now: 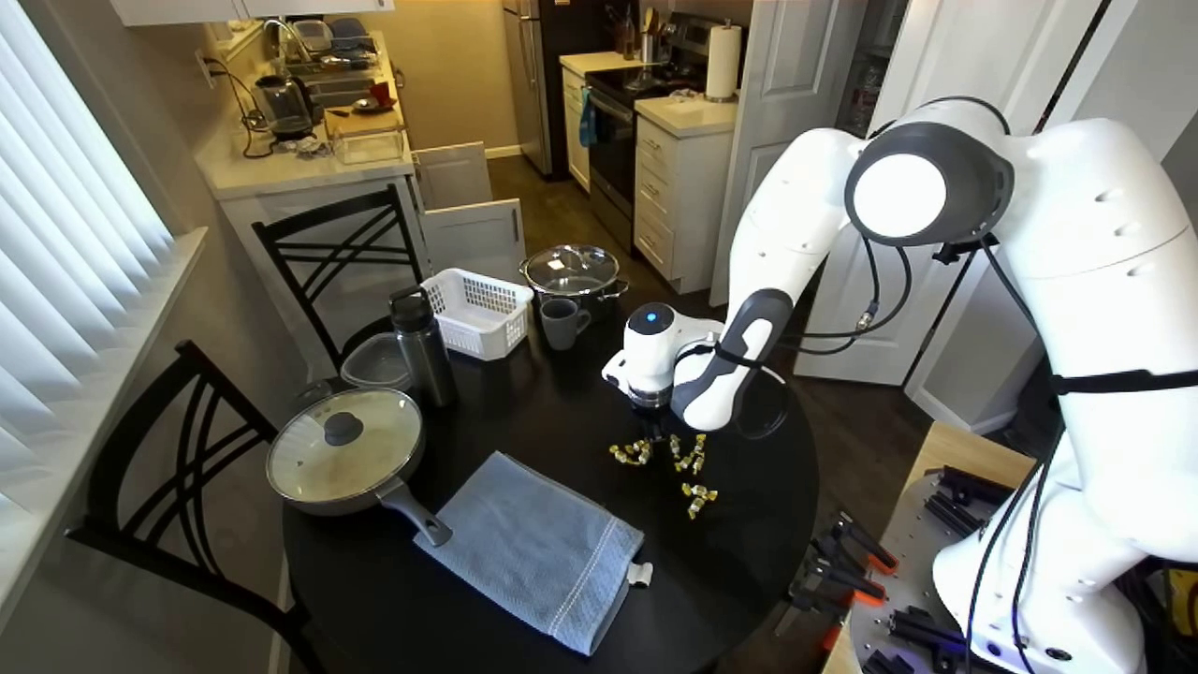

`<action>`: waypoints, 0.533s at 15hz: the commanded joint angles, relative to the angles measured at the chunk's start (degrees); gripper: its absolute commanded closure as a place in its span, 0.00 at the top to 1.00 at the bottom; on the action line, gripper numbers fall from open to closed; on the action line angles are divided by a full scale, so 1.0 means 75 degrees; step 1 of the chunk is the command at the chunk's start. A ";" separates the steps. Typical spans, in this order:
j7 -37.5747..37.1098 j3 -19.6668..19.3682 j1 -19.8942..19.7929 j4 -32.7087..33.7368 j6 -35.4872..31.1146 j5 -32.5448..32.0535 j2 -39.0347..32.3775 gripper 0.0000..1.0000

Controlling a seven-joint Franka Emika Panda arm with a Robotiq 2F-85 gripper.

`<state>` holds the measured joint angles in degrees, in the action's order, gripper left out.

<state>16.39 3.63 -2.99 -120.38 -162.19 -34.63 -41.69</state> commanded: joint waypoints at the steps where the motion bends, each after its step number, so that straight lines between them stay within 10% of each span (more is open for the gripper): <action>1: 0.1126 0.0459 -0.0288 0.0216 0.0129 0.0729 -0.0266 1.00; 7: 0.1985 0.0734 -0.0429 0.0310 0.0274 0.1324 -0.0308 1.00; 8: 0.2076 0.0774 -0.0449 0.0297 0.0278 0.1384 -0.0292 0.80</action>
<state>27.57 7.39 -4.72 -118.55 -161.57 -27.02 -43.45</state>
